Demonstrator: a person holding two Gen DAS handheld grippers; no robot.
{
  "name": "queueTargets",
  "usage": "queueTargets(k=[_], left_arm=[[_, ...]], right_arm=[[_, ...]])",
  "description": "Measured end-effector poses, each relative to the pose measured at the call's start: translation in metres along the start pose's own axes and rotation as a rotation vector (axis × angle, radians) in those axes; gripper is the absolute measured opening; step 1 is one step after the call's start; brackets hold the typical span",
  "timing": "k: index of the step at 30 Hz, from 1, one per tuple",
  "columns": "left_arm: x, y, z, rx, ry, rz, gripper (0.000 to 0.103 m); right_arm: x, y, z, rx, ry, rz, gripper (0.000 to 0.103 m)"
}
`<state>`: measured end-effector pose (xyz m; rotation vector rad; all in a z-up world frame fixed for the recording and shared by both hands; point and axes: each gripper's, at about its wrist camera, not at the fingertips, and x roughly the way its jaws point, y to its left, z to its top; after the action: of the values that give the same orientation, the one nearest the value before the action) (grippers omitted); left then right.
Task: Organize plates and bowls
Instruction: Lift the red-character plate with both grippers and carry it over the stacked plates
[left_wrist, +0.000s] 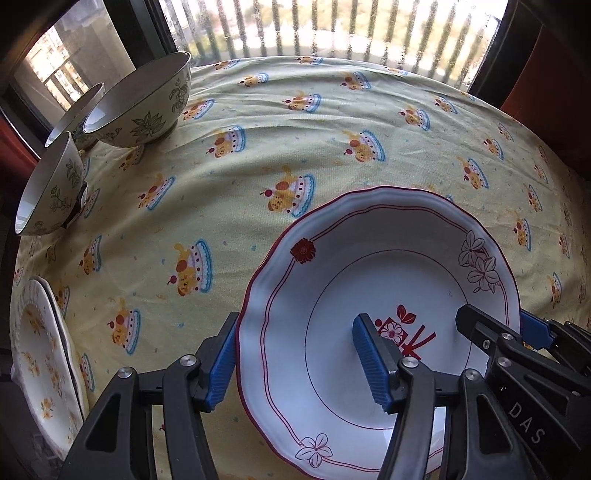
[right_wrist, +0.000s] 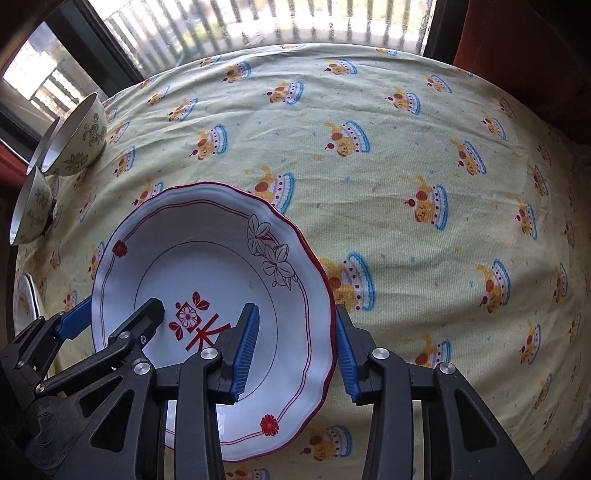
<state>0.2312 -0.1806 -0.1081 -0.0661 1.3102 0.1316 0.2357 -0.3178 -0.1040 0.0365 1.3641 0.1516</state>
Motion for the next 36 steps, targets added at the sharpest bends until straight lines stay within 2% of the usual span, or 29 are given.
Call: queueTargets(k=[8, 16, 25, 36], left_arm=[[0.002, -0.006, 0.005, 0.007, 0.005, 0.001, 0.060], [-0.024, 0.005, -0.002, 0.012, -0.032, -0.004, 0.060], [-0.045, 0.024, -0.016, 0.014, -0.070, -0.029, 0.060], [-0.069, 0.060, -0.031, 0.057, -0.107, -0.077, 0.060]], right_arm=[[0.007, 0.000, 0.006, -0.008, -0.007, -0.017, 0.044], [-0.006, 0.005, 0.002, -0.004, -0.023, -0.021, 0.044], [-0.031, 0.015, -0.017, 0.005, -0.057, -0.021, 0.044], [-0.054, 0.051, -0.042, 0.045, -0.105, -0.065, 0.044]])
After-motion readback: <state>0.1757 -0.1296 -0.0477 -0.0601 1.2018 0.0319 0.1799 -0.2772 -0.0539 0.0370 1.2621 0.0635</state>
